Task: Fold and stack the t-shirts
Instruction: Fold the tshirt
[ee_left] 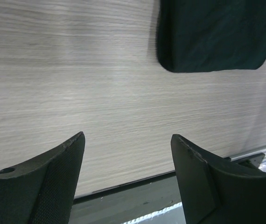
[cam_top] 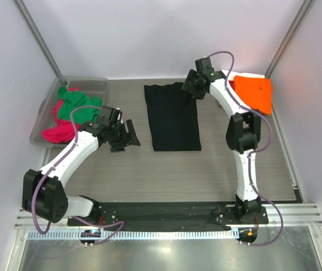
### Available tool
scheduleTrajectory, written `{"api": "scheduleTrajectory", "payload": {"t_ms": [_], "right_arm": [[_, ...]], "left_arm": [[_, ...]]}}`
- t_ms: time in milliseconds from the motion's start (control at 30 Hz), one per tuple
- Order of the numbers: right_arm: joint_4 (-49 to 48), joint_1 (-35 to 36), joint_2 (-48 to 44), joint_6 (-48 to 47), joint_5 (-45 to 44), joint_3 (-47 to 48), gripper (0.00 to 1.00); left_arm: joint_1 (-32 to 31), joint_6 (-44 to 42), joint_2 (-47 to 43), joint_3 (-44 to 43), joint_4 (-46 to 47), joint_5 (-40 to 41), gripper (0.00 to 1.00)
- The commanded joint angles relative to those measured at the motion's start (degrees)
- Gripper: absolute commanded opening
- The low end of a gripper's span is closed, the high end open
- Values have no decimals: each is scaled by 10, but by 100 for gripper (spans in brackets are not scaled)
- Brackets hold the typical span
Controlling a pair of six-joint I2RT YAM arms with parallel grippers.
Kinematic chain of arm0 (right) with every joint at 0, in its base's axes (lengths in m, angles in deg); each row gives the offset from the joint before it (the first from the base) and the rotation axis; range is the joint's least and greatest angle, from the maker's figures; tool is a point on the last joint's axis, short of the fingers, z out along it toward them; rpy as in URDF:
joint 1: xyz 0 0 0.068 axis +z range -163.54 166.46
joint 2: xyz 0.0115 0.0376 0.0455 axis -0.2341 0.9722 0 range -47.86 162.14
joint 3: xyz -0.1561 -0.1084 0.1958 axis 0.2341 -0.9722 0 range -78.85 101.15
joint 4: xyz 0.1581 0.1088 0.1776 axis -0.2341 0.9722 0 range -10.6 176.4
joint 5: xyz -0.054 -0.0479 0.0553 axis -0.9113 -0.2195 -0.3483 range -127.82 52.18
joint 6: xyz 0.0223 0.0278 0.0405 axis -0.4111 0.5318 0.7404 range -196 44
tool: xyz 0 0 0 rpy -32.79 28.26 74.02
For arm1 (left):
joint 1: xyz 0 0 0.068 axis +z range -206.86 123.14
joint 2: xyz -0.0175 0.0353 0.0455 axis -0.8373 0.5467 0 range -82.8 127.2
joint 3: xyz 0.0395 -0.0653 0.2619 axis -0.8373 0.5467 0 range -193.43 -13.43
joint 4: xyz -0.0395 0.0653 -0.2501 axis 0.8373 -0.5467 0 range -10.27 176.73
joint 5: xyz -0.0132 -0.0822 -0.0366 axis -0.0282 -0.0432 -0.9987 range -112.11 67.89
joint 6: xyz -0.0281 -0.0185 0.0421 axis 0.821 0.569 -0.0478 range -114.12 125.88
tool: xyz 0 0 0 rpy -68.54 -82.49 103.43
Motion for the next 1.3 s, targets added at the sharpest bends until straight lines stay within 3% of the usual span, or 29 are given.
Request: {"api": "scheduleTrajectory", "payload": {"t_ms": [0,167,333,467,733,833,867,967,1267], "right_arm": [[-29,23,-155,-31,8,-148,69],[-67,15,-295,-62,24,-413,74],[-100,-4,-416,-70,40,-578,78],[-127,-14,-460,-69,57,-688,79],[-188,-21,-450,-77,100,-767,77],[-199,-29,-436,-79,98,-774,77],[-200,-31,-432,-78,103,-777,77],[-218,-34,-417,-80,107,-784,75],[-270,-34,-388,-70,140,-821,55]], "left_arm": [[0,29,19,22,94,-52,78],[-20,55,80,24,171,-66,77],[-41,76,143,19,236,-68,75],[-52,100,189,23,286,-67,73],[-80,130,249,24,333,-50,67],[-88,139,262,28,334,-34,56],[-88,142,271,30,335,-27,47],[-91,148,290,38,346,-24,39],[-93,151,303,43,348,-15,27]]}}
